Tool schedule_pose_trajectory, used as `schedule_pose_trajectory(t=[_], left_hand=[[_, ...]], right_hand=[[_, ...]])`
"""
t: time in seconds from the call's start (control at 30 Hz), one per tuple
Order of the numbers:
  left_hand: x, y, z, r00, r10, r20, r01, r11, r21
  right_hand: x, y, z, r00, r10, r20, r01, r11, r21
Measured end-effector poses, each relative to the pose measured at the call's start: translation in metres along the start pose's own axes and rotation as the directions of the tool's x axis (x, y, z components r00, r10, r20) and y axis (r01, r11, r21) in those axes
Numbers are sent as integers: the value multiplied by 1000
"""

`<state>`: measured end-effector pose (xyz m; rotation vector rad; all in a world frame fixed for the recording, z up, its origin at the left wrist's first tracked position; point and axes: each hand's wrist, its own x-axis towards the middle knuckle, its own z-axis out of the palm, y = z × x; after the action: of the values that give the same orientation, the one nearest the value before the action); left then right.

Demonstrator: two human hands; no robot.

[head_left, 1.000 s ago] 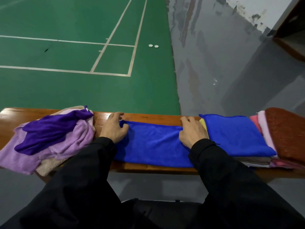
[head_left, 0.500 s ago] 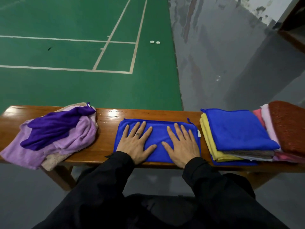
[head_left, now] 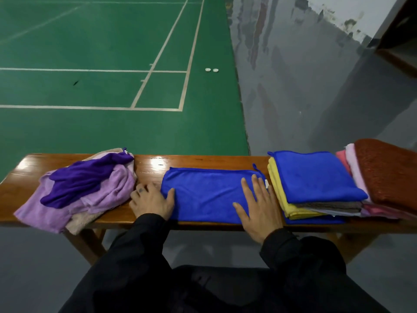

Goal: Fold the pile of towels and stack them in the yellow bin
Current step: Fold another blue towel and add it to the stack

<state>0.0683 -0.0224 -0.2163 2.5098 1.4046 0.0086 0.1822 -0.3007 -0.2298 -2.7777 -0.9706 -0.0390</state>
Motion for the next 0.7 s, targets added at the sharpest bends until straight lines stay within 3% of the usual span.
schedule_pose_trajectory(t=[0.1,0.2,0.33,0.43,0.57,0.7], left_hand=[[5,3,-4,997,-14,82,19,998,-55],[12,12,-9,993,43,111,-10,960,-280],[21,14,-25,982,98,162,12,820,-572],[19,25,-45,967,246,70,-118,671,-732],[-1,70,-59,915,403,20,-226,552,-803],[-36,130,-41,846,534,-7,-358,558,-749]], right_hand=[[-18,0,5,1000,-16,-15,19,978,209],[-23,3,7,991,128,-38,-97,885,456],[-26,7,-10,971,202,-127,-87,796,599],[-32,9,-21,970,183,-158,-40,765,643],[-42,6,-27,964,183,-193,11,699,715],[-55,1,-38,935,243,-258,57,616,785]])
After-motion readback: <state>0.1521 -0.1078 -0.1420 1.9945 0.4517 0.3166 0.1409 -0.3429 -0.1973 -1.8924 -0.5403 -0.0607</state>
